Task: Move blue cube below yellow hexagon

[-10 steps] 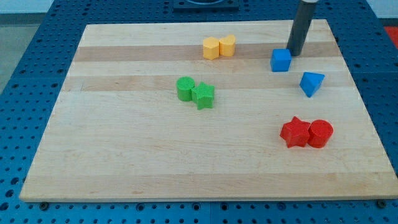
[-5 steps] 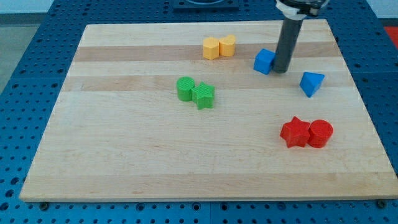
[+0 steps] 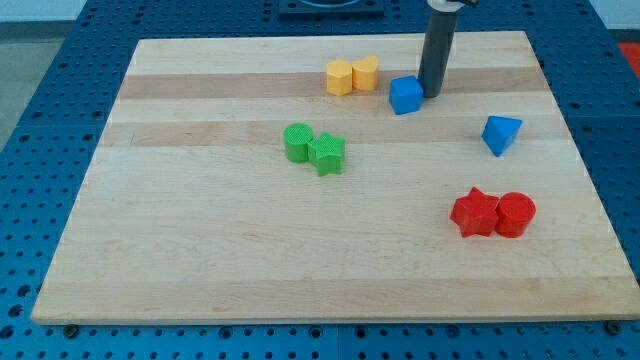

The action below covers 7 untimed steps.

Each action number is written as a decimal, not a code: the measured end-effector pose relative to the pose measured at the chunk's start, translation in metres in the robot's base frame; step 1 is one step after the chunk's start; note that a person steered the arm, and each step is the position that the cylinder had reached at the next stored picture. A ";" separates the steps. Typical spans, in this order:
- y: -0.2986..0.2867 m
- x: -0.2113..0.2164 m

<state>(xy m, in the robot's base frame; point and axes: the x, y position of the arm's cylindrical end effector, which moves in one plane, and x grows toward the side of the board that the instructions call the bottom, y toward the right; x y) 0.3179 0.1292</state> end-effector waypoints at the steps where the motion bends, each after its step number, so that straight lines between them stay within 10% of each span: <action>1: 0.000 0.000; 7: -0.033 0.033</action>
<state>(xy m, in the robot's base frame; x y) 0.3514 0.0959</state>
